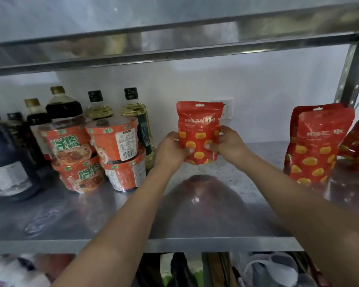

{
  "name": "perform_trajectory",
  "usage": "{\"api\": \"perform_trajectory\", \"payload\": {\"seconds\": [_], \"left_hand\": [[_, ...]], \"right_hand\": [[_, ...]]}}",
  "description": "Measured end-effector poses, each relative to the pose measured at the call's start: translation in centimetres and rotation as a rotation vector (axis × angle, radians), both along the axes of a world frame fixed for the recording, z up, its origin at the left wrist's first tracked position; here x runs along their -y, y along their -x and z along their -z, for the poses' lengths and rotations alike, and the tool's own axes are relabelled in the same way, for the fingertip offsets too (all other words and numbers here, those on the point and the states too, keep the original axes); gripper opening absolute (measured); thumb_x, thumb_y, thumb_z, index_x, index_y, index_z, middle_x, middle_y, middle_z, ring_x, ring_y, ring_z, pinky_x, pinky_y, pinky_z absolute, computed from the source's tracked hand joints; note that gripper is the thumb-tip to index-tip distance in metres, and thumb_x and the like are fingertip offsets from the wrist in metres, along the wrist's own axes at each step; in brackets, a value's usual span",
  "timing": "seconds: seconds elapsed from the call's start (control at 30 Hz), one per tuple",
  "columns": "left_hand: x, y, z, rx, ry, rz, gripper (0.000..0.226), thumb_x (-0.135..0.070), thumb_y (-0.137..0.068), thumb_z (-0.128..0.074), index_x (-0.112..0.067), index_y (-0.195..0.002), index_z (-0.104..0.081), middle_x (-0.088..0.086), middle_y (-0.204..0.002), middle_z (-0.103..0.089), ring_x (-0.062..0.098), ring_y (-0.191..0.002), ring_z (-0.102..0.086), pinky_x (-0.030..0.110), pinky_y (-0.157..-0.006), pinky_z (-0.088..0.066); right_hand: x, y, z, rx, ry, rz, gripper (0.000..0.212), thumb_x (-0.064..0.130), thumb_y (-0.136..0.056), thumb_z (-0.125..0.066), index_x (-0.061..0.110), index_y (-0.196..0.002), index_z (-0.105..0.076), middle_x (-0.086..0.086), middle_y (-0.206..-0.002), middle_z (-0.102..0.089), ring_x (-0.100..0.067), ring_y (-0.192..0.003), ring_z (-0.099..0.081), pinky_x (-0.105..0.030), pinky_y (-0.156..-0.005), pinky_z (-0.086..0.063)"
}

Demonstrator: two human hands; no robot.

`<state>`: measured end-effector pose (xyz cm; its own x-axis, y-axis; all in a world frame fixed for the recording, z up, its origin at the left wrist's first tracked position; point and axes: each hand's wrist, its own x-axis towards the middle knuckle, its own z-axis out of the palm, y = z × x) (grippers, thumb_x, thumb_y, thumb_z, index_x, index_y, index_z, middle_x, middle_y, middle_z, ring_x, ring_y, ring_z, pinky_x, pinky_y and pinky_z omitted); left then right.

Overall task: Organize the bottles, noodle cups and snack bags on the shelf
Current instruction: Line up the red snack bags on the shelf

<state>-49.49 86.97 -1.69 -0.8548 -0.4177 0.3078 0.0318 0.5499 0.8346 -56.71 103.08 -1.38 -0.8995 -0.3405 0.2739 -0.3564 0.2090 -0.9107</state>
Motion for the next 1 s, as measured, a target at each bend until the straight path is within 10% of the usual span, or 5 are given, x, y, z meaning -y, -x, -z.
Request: {"api": "perform_trajectory", "payload": {"seconds": [0.43, 0.57, 0.9, 1.0], "left_hand": [[0.1, 0.3, 0.4, 0.053, -0.11, 0.01, 0.066, -0.019, -0.079, -0.084, -0.014, -0.134, -0.048, 0.009, -0.129, -0.063, 0.028, -0.116, -0.062, 0.045, -0.098, -0.053], [-0.2, -0.3, 0.4, 0.025, -0.073, -0.023, 0.066, -0.025, -0.08, -0.083, -0.015, -0.135, -0.048, 0.005, -0.133, -0.062, 0.026, -0.119, -0.061, 0.043, -0.097, -0.052], [-2.6, -1.6, -0.6, -0.218, 0.024, -0.127, 0.074, -0.039, -0.077, -0.081, -0.026, -0.139, -0.042, 0.004, -0.136, -0.051, 0.022, -0.109, -0.062, 0.048, -0.094, -0.055], [-5.0, -1.4, -1.1, -0.26, -0.025, -0.048, 0.063, -0.037, -0.075, -0.08, -0.025, -0.131, -0.051, 0.0, -0.125, -0.059, 0.02, -0.108, -0.064, 0.046, -0.094, -0.055]], "right_hand": [[0.5, -0.2, 0.3, 0.054, -0.008, -0.071, 0.078, 0.002, -0.081, -0.079, 0.01, -0.145, -0.034, -0.003, -0.114, -0.058, -0.021, -0.106, -0.059, -0.031, -0.083, -0.051], [0.0, -0.4, 0.4, 0.055, 0.005, -0.027, 0.085, 0.007, -0.077, -0.084, 0.014, -0.147, -0.035, -0.012, -0.12, -0.061, -0.029, -0.112, -0.062, -0.046, -0.097, -0.053], [-1.4, -2.2, 0.6, -0.007, 0.115, 0.088, 0.073, 0.011, -0.08, -0.081, 0.016, -0.141, -0.042, -0.005, -0.12, -0.055, -0.025, -0.116, -0.057, -0.043, -0.102, -0.049], [-2.8, -3.2, 0.2, -0.015, 0.183, 0.092, 0.062, 0.009, -0.086, -0.075, 0.015, -0.14, -0.045, -0.004, -0.116, -0.057, -0.021, -0.11, -0.061, -0.023, -0.085, -0.052]]}}
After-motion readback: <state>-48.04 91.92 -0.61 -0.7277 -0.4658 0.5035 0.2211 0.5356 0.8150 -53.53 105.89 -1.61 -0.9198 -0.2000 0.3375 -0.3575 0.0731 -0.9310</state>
